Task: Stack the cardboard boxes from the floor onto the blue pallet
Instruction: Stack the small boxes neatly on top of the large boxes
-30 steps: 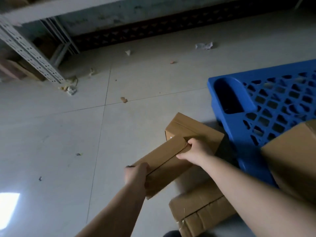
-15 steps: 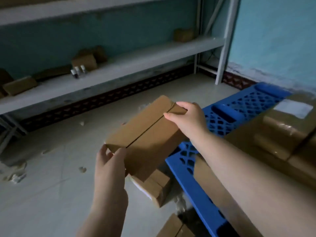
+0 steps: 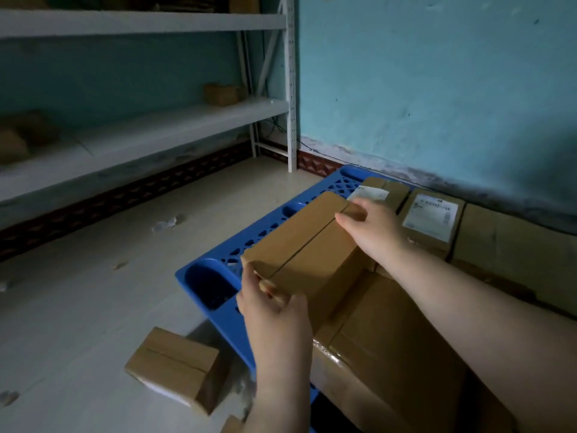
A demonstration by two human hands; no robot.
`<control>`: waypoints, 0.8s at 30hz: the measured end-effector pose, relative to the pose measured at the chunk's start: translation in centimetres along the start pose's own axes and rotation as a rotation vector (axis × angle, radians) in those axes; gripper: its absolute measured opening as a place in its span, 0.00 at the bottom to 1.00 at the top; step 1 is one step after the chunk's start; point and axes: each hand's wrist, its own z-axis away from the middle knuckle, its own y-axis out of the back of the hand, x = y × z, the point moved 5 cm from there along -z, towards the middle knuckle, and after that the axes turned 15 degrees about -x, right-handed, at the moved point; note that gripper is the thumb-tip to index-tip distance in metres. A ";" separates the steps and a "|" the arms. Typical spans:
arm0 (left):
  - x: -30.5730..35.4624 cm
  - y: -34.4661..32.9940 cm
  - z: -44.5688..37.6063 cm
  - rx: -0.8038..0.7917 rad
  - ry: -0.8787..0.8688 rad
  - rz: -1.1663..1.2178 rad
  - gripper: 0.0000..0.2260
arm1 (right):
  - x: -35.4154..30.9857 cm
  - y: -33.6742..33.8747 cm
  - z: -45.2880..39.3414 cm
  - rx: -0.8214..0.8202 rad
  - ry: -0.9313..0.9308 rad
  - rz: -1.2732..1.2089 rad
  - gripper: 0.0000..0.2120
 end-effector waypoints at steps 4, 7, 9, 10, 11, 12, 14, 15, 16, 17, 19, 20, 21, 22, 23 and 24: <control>-2.3 -3.1 -1.4 -0.148 0.073 -0.082 0.35 | 2.3 -2.1 0.3 -0.132 -0.041 0.287 0.28; -2.5 -3.9 -2.6 -0.215 0.015 -0.062 0.35 | 2.4 -2.0 -0.5 -0.051 0.008 0.292 0.24; -2.5 -4.3 -3.3 -0.247 -0.010 -0.034 0.34 | 2.3 -1.5 -1.2 -0.005 0.026 0.302 0.21; -2.7 -4.4 -3.6 -0.265 -0.006 -0.027 0.34 | 2.1 -1.3 -1.6 0.014 0.033 0.306 0.20; -2.7 -4.4 -3.9 -0.286 -0.001 -0.025 0.34 | 1.8 -1.2 -1.9 0.033 0.048 0.300 0.19; -2.7 -4.3 -4.2 -0.306 -0.008 -0.029 0.33 | 1.3 -1.2 -2.0 0.054 0.081 0.283 0.18; -2.3 -3.2 -4.7 -0.298 -0.049 -0.066 0.31 | -0.8 -1.8 -2.0 0.087 0.222 0.226 0.19; -1.9 -2.2 -5.0 -0.262 -0.068 -0.087 0.31 | -2.3 -2.5 -1.8 0.085 0.314 0.186 0.19; -1.6 -0.9 -5.3 -0.213 -0.083 -0.096 0.30 | -4.1 -3.6 -1.5 0.060 0.405 0.143 0.19; -1.4 0.6 -5.6 -0.160 -0.097 -0.094 0.29 | -6.0 -4.8 -1.2 0.015 0.487 0.100 0.19; -1.3 4.4 -6.3 -0.047 -0.097 -0.094 0.24 | -9.5 -8.2 -0.5 -0.099 0.603 0.025 0.20; -1.7 6.6 -6.5 0.014 -0.074 -0.098 0.23 | -10.9 -10.1 -0.1 -0.151 0.631 -0.009 0.20; -2.2 8.9 -6.7 0.075 -0.038 -0.095 0.21 | -11.9 -12.2 0.3 -0.205 0.635 -0.039 0.21; -3.0 11.3 -6.6 0.132 0.012 -0.083 0.20 | -12.5 -14.3 0.6 -0.269 0.618 -0.062 0.21; -4.1 13.7 -6.4 0.185 0.074 -0.072 0.19 | -12.7 -16.6 1.1 -0.349 0.586 -0.074 0.22; -5.4 16.1 -5.8 0.232 0.143 -0.071 0.19 | -12.5 -18.9 1.6 -0.439 0.545 -0.075 0.23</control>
